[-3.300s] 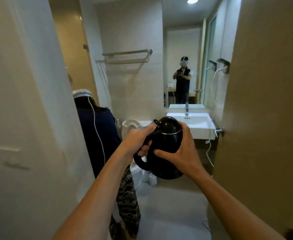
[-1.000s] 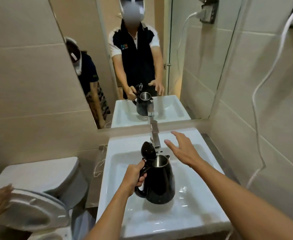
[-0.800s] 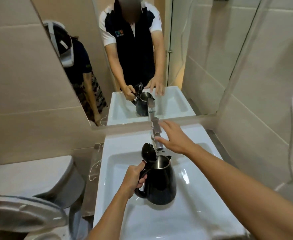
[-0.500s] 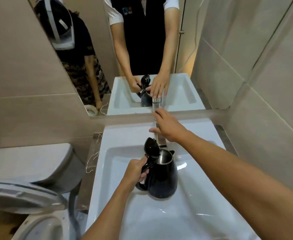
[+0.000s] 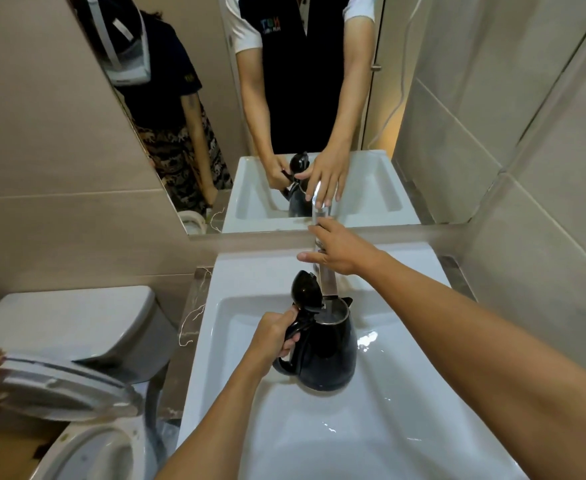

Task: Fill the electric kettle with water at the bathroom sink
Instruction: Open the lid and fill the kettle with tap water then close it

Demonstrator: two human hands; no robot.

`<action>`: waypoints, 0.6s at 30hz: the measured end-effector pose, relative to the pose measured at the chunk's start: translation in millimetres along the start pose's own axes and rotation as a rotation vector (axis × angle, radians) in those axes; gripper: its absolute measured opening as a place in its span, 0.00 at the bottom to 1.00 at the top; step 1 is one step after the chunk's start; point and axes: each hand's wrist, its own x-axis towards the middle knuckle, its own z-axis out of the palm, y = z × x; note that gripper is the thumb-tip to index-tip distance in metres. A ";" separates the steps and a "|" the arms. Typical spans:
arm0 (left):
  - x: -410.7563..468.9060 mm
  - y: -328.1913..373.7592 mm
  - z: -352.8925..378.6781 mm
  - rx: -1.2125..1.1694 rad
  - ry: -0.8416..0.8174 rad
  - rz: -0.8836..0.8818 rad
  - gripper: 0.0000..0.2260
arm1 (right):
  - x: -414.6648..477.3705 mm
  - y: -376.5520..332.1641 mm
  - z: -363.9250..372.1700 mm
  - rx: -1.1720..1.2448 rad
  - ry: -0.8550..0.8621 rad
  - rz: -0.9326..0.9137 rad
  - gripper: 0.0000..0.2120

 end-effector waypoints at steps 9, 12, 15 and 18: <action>5.9 -0.3 1.5 0.004 -0.012 0.011 0.22 | 0.6 0.4 -0.2 -0.040 0.001 -0.014 0.41; 7.2 -0.7 1.6 0.009 -0.012 0.007 0.22 | 1.1 0.9 0.3 -0.037 0.003 -0.012 0.41; 9.7 -1.6 1.2 0.019 -0.018 0.015 0.23 | 3.0 1.8 1.2 -0.034 0.006 -0.005 0.42; 11.6 -2.2 1.3 0.019 -0.019 0.018 0.23 | 5.9 3.2 2.8 -0.036 0.001 0.004 0.43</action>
